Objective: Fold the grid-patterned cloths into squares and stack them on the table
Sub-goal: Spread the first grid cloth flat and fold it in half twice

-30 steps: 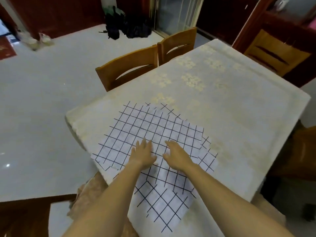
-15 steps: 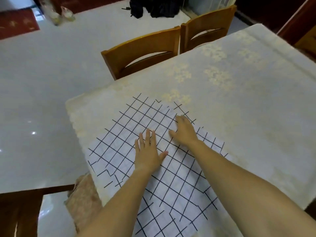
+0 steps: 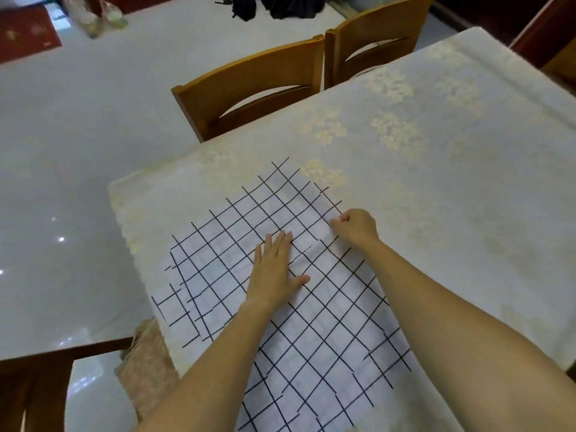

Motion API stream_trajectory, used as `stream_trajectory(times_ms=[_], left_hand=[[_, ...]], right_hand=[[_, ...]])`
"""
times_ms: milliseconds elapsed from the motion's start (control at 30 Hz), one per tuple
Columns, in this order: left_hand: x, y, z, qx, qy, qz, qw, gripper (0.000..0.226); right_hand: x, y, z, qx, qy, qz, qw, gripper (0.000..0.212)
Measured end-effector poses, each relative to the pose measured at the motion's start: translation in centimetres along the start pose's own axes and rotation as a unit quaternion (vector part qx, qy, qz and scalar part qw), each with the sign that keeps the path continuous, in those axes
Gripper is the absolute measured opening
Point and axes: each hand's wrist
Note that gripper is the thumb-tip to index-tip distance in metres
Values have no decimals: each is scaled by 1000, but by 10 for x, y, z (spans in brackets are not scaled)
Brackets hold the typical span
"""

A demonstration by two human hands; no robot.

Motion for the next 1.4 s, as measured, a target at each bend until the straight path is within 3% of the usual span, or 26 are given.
stream_trajectory(times_ms=[133,300,400,600,767,900,967,1033,1100,1200,1300,1400], left_hand=[[-4,-1,13,-49,-14,7,999,89],[-15,0,25,-52,-57,85,993,44],[-26,4,40,-47,-49,69,995,29],[-54,3,52,-12,-79,-9,997,35],[-79,3,68,-40,-96,-20,994,23],[-90,10,91,-20,-122,-14,992,22],[-95,14,99,0,-120,-8,993,21],[-98,17,106,33,-114,-7,993,18],[-103,21,112,63,-115,-6,991,17],[-107,31,116,71,-140,8,988,19],[-113,47,114,56,-154,-3,986,18],[-117,64,106,76,-145,-20,986,41]], right_hand=[[-36,20,9,79,24,1,997,22],[-88,41,20,176,56,51,982,23],[-120,49,29,215,56,81,972,21],[-179,68,44,308,32,176,934,20],[-225,80,65,336,19,237,911,28],[-244,76,86,204,21,282,937,48],[-251,69,83,78,91,292,949,51],[-249,59,78,-67,179,252,949,54],[-245,49,73,-161,214,186,945,60],[-239,42,66,-232,207,109,944,56],[-236,50,57,-248,217,79,941,33],[-237,69,43,-222,219,87,946,20]])
Point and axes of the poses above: each hand's wrist, its own x-axis towards the middle knuckle, its own y-axis out of the back of the hand, z = x × y, and after that the axes turned 9 degrees about -z, right-handed
